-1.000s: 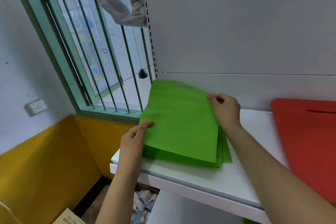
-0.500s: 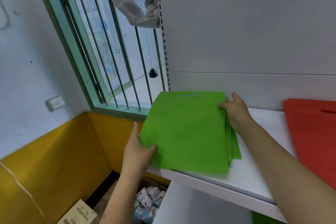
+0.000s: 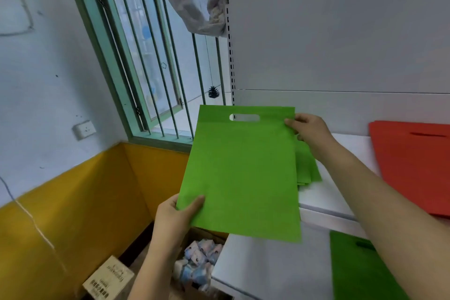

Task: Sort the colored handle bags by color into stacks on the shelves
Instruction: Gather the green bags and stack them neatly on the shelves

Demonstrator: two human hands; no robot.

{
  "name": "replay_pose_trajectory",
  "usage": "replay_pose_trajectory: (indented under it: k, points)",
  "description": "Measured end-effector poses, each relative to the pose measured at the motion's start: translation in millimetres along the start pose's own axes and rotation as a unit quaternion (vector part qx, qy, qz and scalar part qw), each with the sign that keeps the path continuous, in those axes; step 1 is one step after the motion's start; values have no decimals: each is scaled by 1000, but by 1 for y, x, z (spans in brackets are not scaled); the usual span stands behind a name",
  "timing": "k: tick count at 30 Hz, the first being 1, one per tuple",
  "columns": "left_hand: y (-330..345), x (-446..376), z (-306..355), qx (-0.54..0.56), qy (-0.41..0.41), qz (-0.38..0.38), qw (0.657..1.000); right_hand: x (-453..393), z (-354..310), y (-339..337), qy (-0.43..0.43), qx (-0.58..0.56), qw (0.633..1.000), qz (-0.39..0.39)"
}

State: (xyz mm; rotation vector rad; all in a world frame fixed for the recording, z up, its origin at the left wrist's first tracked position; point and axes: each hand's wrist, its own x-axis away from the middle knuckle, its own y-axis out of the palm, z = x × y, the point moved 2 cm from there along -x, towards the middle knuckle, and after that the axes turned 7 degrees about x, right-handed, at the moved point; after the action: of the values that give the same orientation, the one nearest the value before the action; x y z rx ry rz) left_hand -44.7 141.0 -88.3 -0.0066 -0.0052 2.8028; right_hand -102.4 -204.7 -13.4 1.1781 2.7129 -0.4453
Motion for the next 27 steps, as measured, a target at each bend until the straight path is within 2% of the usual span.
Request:
replay_pose_trajectory:
  k: [5, 13, 18, 23, 27]
  points:
    - [-39, 40, -36, -4, -37, -20, 999, 69, -13, 6, -23, 81, 996, 22]
    - [-58, 116, -127, -24, -104, -86, 991, 207, 22, -16, 7, 202, 979, 42]
    - [-30, 156, -179, -66, -160, -152, 973, 271, 86, -72, 95, 223, 969, 40]
    - [28, 184, -214, -101, -218, -203, 949, 288, 168, -135, 185, 247, 950, 47]
    - [90, 185, -237, -90, -272, -197, 938, 284, 232, -185, 249, 239, 937, 55]
